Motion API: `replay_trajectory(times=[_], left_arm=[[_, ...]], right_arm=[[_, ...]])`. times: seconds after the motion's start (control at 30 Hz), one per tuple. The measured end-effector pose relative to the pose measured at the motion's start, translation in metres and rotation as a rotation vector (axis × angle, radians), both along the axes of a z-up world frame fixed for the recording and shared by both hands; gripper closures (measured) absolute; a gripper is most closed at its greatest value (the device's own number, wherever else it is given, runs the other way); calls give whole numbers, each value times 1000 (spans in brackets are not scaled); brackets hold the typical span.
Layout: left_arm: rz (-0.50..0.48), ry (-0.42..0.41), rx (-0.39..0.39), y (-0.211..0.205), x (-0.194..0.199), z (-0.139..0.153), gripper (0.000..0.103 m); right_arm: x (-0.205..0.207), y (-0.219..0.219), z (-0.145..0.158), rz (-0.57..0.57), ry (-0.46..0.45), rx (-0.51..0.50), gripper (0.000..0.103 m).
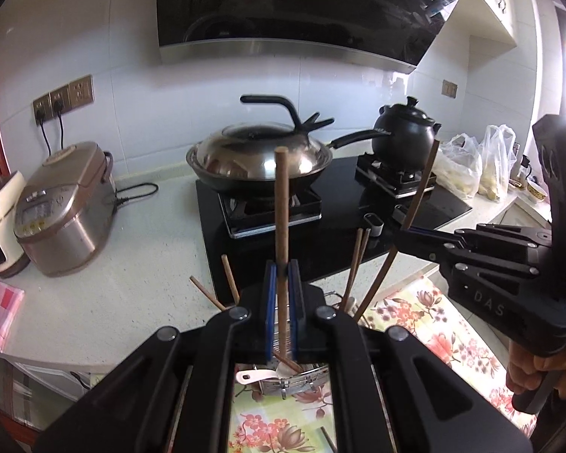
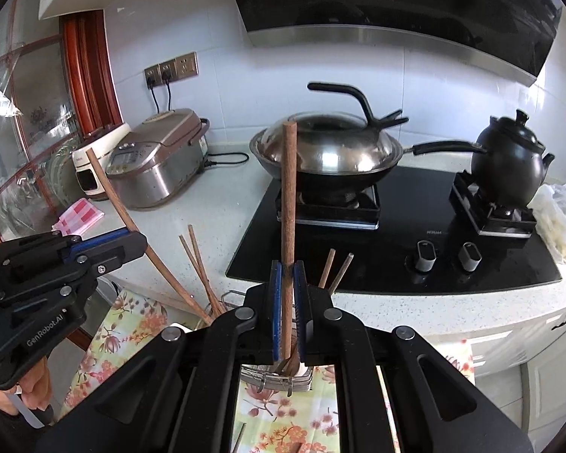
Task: Organize utensils
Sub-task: 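Lower both chopsticks into the wire rack and open both tools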
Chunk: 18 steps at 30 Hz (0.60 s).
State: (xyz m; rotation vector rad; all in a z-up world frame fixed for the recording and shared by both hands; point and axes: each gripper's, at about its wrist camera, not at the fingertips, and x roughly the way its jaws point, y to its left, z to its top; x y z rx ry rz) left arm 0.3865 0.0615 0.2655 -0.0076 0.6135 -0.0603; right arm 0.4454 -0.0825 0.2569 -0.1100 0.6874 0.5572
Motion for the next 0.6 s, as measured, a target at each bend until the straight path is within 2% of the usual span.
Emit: replay_trajectory(times=[0.3,0.6], left_arm=[[35,42,-55,11,16,-28,97],[63,87,-58,19,22,-51,97]], right_arm=[[15,1,-31,-11,69,-5,94],[24,4,-62,-11,144,-6,94]])
